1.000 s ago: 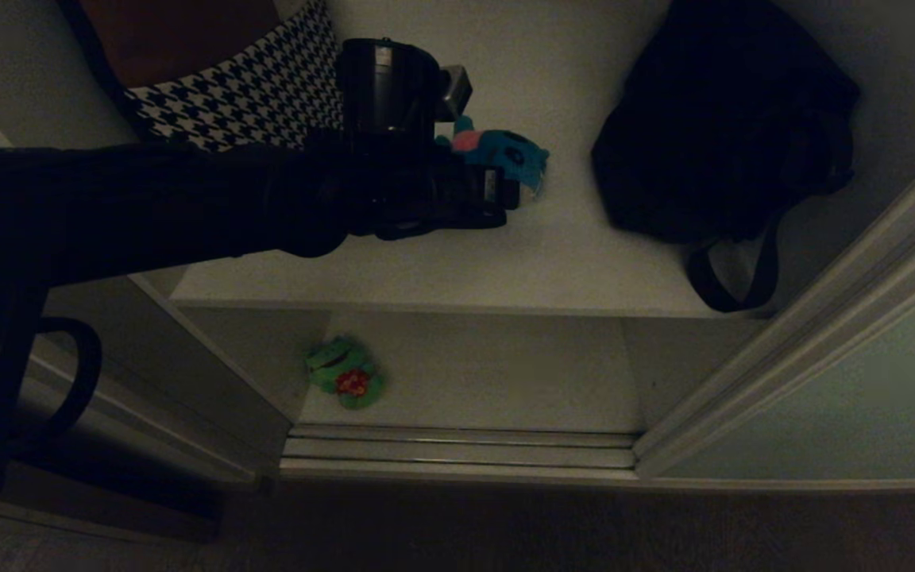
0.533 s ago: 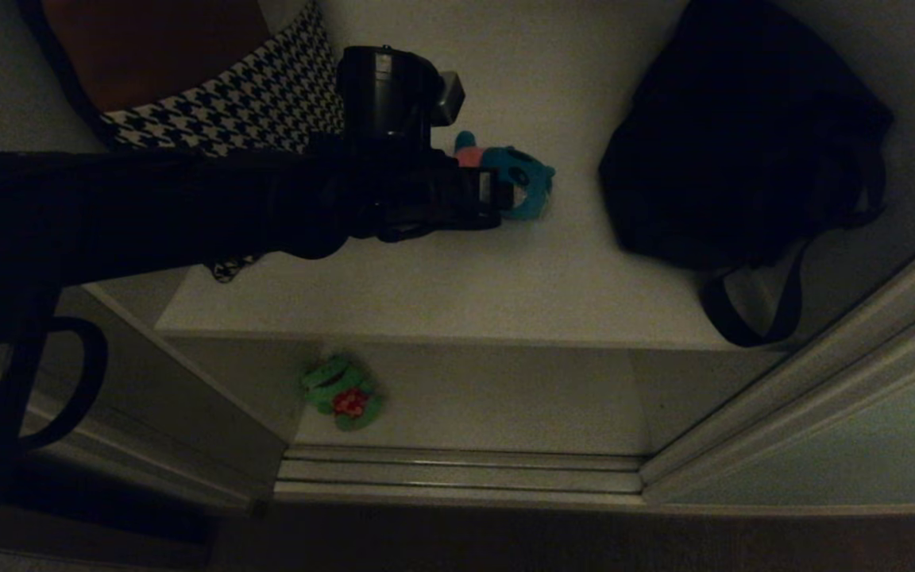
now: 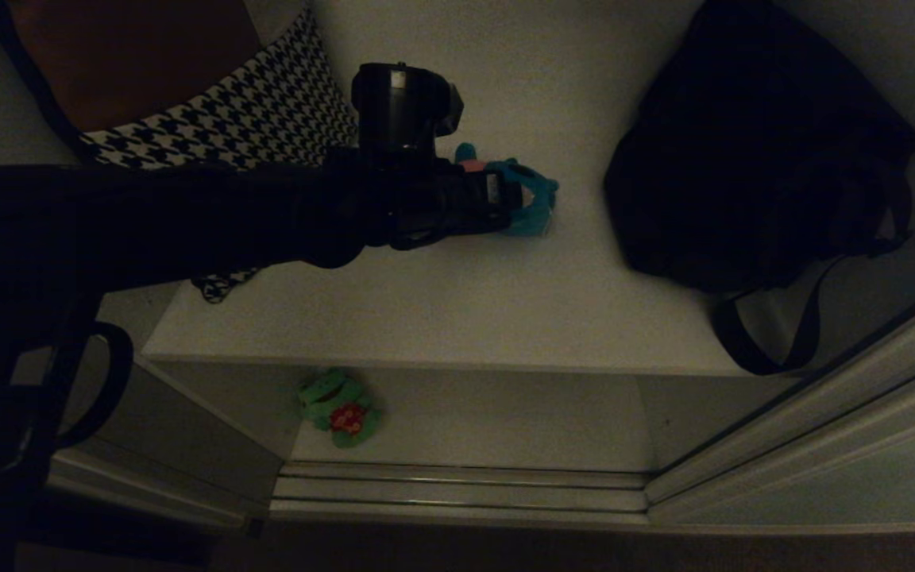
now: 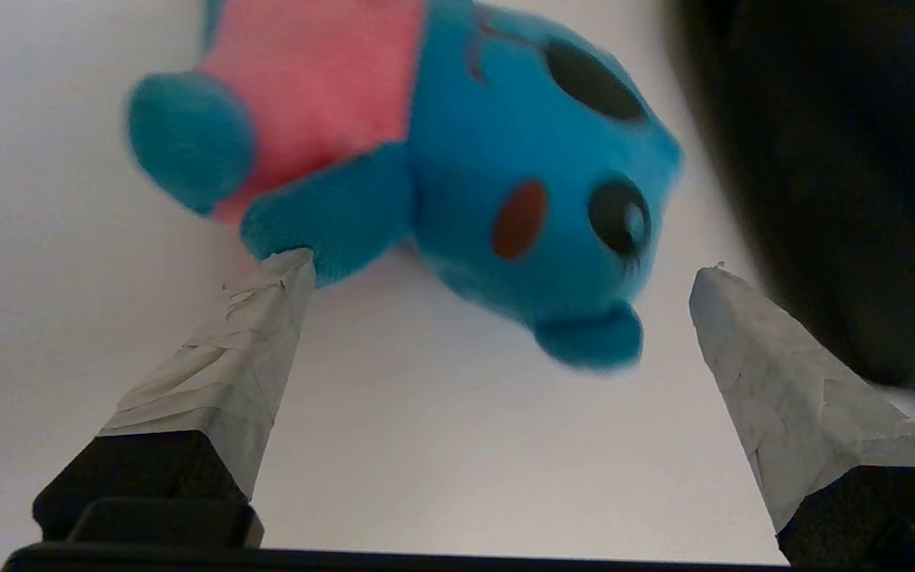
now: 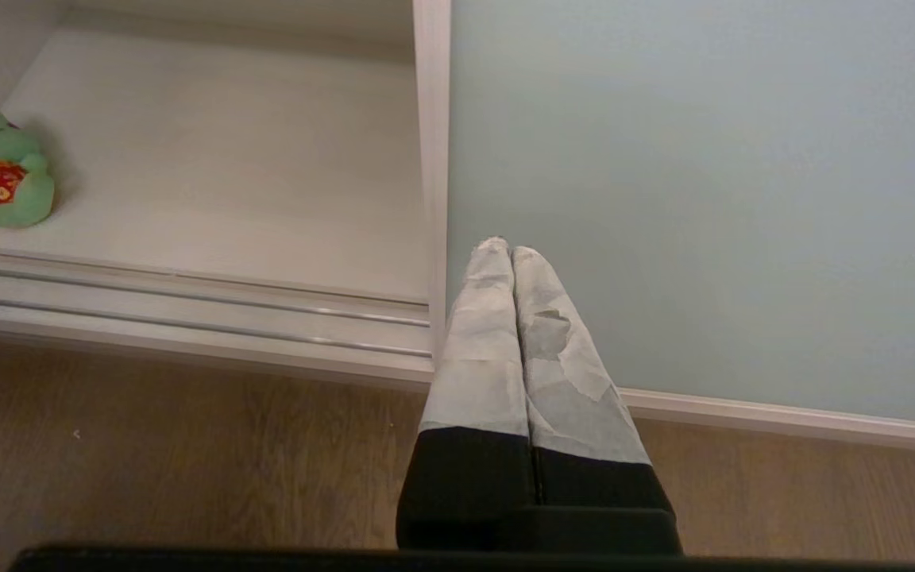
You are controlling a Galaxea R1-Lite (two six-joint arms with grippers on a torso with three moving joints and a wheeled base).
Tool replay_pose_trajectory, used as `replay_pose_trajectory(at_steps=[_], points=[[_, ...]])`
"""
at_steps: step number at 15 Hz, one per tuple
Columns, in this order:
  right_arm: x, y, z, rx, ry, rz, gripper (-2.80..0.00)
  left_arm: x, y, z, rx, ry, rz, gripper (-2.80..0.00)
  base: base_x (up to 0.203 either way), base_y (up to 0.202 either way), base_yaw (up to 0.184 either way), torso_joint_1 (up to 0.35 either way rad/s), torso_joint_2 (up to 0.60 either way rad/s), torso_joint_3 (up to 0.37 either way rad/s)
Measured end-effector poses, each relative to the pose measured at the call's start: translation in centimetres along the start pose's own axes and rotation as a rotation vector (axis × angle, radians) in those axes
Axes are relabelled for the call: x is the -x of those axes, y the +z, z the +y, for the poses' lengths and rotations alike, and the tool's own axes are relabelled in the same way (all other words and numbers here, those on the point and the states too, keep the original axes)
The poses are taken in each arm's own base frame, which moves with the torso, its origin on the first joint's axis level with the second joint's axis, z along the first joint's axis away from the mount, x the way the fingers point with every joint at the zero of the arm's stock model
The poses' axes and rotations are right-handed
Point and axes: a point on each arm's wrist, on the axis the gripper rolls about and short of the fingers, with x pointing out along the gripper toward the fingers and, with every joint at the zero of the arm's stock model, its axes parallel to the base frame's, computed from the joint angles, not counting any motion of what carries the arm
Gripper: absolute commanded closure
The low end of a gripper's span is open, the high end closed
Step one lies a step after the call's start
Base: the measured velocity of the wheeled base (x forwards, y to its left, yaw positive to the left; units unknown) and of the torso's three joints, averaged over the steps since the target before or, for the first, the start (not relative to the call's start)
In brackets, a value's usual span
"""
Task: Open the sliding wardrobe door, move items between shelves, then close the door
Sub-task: Place the blue doll on the lower shelf
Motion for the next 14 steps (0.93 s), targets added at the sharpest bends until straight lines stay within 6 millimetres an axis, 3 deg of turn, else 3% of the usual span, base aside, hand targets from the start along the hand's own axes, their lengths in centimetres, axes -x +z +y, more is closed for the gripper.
replay_pose_trajectory(at_steps=[5, 11, 14], points=[[0.0, 0.0, 0.0, -0.001, 0.0, 0.0, 0.0, -2.1, -1.0, 0.0, 0.129, -0.027, -0.088, -2.8, 0.0, 0.0, 0.0, 0.0, 0.0, 0.0], [0.0, 0.0, 0.0, 0.0, 0.0, 0.0, 0.0, -3.6, -2.9, 0.3, 0.141, -0.035, -0.059, -2.8, 0.0, 0.0, 0.0, 0.0, 0.0, 0.0], [0.0, 0.0, 0.0, 0.0, 0.0, 0.0, 0.0, -4.0, -2.8, 0.5, 0.143, -0.04, -0.092, -2.8, 0.0, 0.0, 0.0, 0.0, 0.0, 0.0]])
